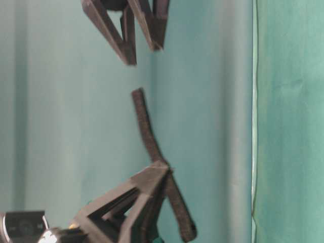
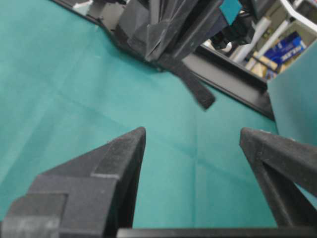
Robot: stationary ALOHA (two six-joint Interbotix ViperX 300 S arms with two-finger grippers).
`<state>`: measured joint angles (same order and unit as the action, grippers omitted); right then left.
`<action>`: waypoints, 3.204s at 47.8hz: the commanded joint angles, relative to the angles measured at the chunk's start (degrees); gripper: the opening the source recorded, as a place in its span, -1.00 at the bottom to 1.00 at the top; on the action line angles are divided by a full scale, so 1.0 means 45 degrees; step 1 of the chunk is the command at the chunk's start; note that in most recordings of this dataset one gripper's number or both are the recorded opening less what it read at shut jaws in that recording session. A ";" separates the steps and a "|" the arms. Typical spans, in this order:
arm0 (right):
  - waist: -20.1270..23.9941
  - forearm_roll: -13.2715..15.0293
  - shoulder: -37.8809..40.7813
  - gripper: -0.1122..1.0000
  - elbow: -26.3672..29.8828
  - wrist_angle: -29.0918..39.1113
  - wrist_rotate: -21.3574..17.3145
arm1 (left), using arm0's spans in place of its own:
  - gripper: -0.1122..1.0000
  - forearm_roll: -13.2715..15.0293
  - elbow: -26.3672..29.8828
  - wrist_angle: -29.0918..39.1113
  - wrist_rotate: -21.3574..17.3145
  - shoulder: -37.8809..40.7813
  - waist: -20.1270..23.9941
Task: Peel off the Velcro with your right arm.
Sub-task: 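Move the right gripper toward the strip's free end, then close the right gripper on the free end of the strip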
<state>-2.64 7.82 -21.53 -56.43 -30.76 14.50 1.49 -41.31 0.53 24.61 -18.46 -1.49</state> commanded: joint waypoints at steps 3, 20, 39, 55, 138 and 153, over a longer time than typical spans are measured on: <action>-0.0059 0.0000 0.0586 0.01 0.0742 -0.0391 0.0469 | -0.62 0.0020 -0.0410 -0.0840 0.0586 -0.0723 -0.0039; -0.0332 0.0000 0.1406 0.01 0.1367 -0.1113 0.1504 | -0.62 0.0020 -0.1621 -0.2051 0.1641 -0.1641 0.0000; -0.0645 -0.0020 0.1758 0.01 0.1309 -0.1914 0.2070 | -0.62 0.0020 -0.1582 -0.2363 0.1973 -0.1055 0.0332; -0.0664 -0.0020 0.1855 0.00 0.1270 -0.1992 0.2305 | -0.62 0.0000 -0.1484 -0.2520 0.1953 -0.0762 0.0586; -0.0820 -0.0020 0.2363 -0.33 0.1270 -0.2656 0.2363 | -0.62 0.0020 -0.1270 -0.2773 0.1934 -0.0488 0.0684; -0.0898 -0.0020 0.2559 -0.71 0.1387 -0.2656 0.2363 | -0.62 0.0000 -0.1270 -0.2773 0.1934 -0.0488 0.0684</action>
<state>-6.68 7.82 -9.76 -51.59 -42.10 25.22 1.49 -48.08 -11.43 33.40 -19.78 1.41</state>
